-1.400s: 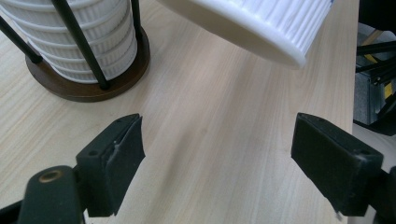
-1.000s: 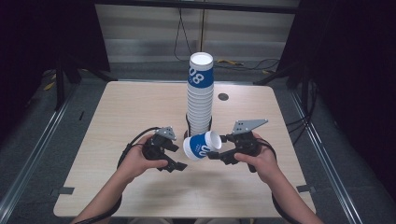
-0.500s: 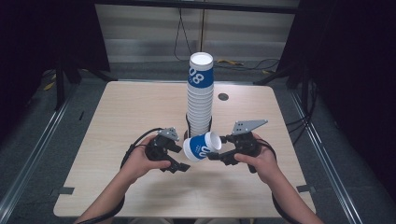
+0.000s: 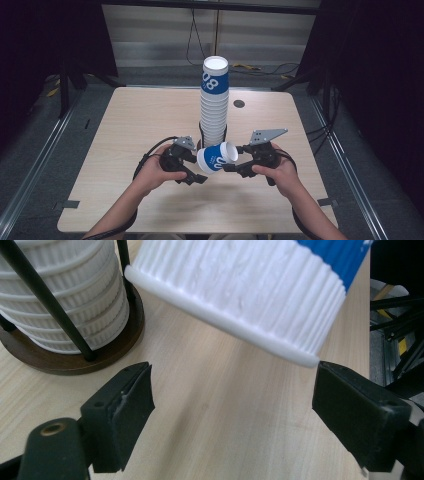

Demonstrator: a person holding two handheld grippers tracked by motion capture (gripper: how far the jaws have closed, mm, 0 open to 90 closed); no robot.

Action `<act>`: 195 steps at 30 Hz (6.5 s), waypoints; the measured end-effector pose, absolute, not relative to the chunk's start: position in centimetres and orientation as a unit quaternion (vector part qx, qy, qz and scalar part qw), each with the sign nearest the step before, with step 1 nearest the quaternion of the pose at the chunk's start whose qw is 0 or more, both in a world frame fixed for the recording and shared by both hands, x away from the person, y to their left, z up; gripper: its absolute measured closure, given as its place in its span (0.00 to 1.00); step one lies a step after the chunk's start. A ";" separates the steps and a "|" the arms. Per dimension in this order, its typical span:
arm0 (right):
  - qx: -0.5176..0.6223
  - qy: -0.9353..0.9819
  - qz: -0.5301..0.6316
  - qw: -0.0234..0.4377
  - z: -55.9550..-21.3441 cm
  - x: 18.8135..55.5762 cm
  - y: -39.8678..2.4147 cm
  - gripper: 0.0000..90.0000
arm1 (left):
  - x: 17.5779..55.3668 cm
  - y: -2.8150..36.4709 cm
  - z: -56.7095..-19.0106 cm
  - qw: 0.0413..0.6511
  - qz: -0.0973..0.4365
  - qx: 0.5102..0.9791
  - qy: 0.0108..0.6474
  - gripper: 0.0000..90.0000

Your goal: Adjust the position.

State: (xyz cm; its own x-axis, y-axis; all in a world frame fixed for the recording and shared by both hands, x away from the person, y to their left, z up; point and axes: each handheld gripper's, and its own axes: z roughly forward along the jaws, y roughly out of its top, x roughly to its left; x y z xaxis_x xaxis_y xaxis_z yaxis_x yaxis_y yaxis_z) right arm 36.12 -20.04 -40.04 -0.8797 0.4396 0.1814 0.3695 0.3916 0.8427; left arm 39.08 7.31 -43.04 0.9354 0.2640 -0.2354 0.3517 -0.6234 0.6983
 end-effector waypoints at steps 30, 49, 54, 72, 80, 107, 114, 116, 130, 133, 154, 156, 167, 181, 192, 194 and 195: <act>0.239 0.829 0.506 0.017 -40.6 35.7 -19.7 0.34 | 39.1 7.0 -42.7 0.419 -0.036 0.892 0.165 0.16; 0.234 0.832 0.502 0.012 -40.7 35.8 -19.5 0.34 | 39.2 7.0 -42.5 0.417 -0.019 0.898 0.139 0.16; 0.234 0.833 0.501 0.010 -40.8 35.8 -19.5 0.34 | 39.2 6.8 -42.4 0.412 -0.017 0.900 0.137 0.14; 0.228 0.841 0.490 0.003 -40.5 36.0 -19.1 0.34 | 39.3 6.7 -42.0 0.397 -0.005 0.910 0.117 0.09; 0.232 0.841 0.489 0.001 -40.6 36.2 -19.0 0.34 | 39.2 6.7 -41.8 0.402 0.000 0.910 0.103 0.16; 0.236 0.832 0.502 -0.006 -40.9 36.1 -18.9 0.30 | 38.9 7.4 -40.7 0.393 -0.001 0.914 0.096 0.27; 0.234 0.835 0.498 -0.001 -41.1 36.1 -18.8 0.27 | 38.9 7.5 -40.6 0.391 -0.007 0.915 0.101 0.28; 0.232 0.835 0.498 -0.001 -41.1 36.0 -18.8 0.26 | 38.9 7.5 -40.5 0.386 -0.007 0.917 0.097 0.28; 0.218 0.855 0.469 0.022 -41.1 35.9 -18.8 0.18 | 38.9 7.5 -40.4 0.371 -0.016 0.923 0.098 0.28; 0.214 0.863 0.456 0.027 -41.1 35.9 -18.8 0.17 | 38.9 7.5 -40.4 0.366 -0.015 0.925 0.098 0.28; 0.182 0.906 0.381 0.044 -40.9 35.6 -18.8 0.15 | 38.7 6.9 -40.4 0.285 -0.015 0.954 0.087 0.28; 0.178 0.908 0.377 0.046 -41.0 35.6 -18.7 0.15 | 38.6 6.7 -40.4 0.272 -0.012 0.958 0.086 0.28; 0.152 0.930 0.330 0.051 -41.0 35.4 -17.9 0.15 | 38.5 6.1 -40.1 0.239 -0.014 0.967 0.086 0.28; 0.136 0.939 0.313 0.044 -41.3 35.5 -17.2 0.15 | 38.5 5.0 -39.7 0.217 -0.022 0.974 0.066 0.28; 0.131 0.944 0.300 0.038 -41.6 35.5 -16.9 0.17 | 38.4 4.2 -39.6 0.199 -0.028 0.977 0.065 0.27; 0.127 0.945 0.299 0.037 -41.6 35.5 -16.8 0.17 | 38.4 4.2 -39.5 0.193 -0.024 0.979 0.065 0.27; 0.127 0.945 0.298 0.036 -41.7 35.5 -16.8 0.17 | 38.4 4.1 -39.5 0.192 -0.025 0.979 0.063 0.27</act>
